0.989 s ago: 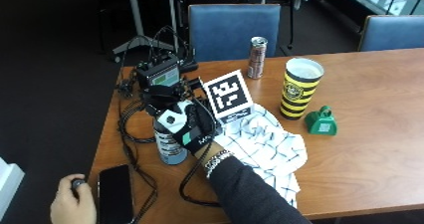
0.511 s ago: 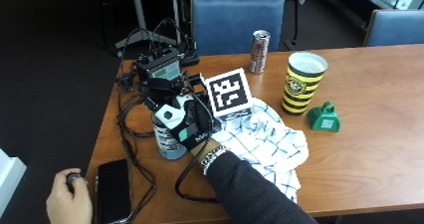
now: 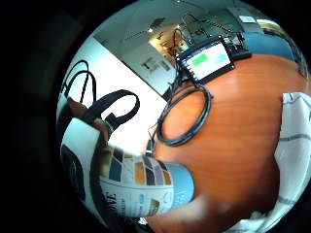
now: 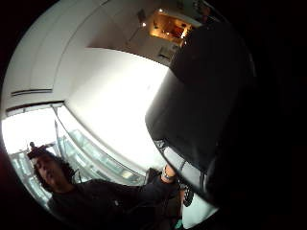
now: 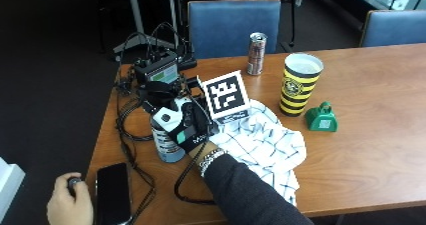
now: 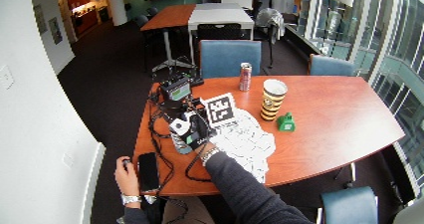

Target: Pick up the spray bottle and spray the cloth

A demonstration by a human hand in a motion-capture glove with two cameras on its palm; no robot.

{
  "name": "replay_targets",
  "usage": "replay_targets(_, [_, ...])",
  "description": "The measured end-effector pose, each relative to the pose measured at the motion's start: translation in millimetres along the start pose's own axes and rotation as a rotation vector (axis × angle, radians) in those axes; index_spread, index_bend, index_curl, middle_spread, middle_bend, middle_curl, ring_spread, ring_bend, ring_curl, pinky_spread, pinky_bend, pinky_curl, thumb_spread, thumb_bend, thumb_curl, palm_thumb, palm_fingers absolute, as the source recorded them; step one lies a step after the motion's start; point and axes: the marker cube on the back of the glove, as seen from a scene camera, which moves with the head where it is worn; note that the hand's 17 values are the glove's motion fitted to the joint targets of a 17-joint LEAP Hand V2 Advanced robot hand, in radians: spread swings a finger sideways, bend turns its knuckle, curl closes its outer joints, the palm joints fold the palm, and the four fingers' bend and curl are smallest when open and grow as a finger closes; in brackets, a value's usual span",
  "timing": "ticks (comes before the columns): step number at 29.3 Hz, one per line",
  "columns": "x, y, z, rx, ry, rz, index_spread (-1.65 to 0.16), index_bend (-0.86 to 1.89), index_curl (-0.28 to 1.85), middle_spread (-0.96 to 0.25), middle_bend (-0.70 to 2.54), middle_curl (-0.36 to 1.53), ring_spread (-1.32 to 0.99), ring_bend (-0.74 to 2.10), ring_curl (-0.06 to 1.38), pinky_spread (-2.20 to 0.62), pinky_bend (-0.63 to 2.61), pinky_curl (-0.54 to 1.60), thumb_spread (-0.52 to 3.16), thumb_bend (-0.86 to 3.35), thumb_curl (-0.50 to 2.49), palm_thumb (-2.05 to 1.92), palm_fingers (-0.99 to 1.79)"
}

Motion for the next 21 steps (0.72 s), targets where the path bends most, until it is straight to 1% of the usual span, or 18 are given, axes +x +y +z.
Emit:
replay_targets(5, [12,15,2,-0.052,-0.024,0.053,-0.30,0.20,0.55,-0.25,0.38,0.48,-0.21,0.53,0.43,-0.28,0.47,0.38,0.74,-0.03,0.66,0.85,1.34])
replay_targets(9, [15,22,4,-0.127,-0.045,0.089,-0.30,0.19,0.54,-0.25,0.36,0.48,-0.21,0.53,0.43,-0.28,0.48,0.38,0.73,-0.03,0.66,0.86,1.32])
replay_targets(13, [17,27,4,-0.172,-0.066,0.141,-0.30,0.20,0.54,-0.24,0.39,0.48,-0.21,0.52,0.43,-0.19,0.34,0.35,0.74,-0.02,0.65,0.88,1.18])
replay_targets(14, [18,28,2,-0.182,-0.061,0.152,-0.31,0.20,0.54,-0.24,0.39,0.48,-0.21,0.49,0.42,-0.12,0.28,0.33,0.75,-0.02,0.65,0.89,1.06])
replay_targets(15, [19,29,0,-0.192,-0.051,0.162,-0.31,0.19,0.53,-0.23,0.39,0.48,-0.20,0.47,0.41,-0.08,0.25,0.33,0.78,-0.02,0.64,0.90,1.02])
replay_targets(16, [19,31,-3,-0.204,-0.038,0.171,-0.31,0.18,0.53,-0.23,0.38,0.48,-0.20,0.46,0.41,-0.05,0.24,0.33,0.79,-0.02,0.63,0.90,1.00])
replay_targets(17, [19,32,-6,-0.216,-0.023,0.178,-0.32,0.13,0.51,-0.23,0.35,0.47,-0.19,0.42,0.40,-0.01,0.24,0.33,0.81,-0.02,0.63,0.89,0.86])
replay_targets(18, [18,33,-9,-0.228,-0.007,0.183,-0.32,0.14,0.52,-0.22,0.36,0.47,-0.19,0.42,0.41,0.02,0.24,0.34,0.82,-0.02,0.62,0.89,0.85])
replay_targets(19, [17,34,-13,-0.239,0.009,0.186,-0.32,0.08,0.49,-0.21,0.29,0.45,-0.18,0.40,0.41,0.05,0.26,0.35,0.83,-0.03,0.61,0.88,0.70])
replay_targets(21, [13,34,-21,-0.264,0.048,0.187,-0.33,0.07,0.48,-0.19,0.26,0.45,-0.17,0.40,0.42,0.09,0.30,0.36,0.84,-0.04,0.59,0.87,0.61])
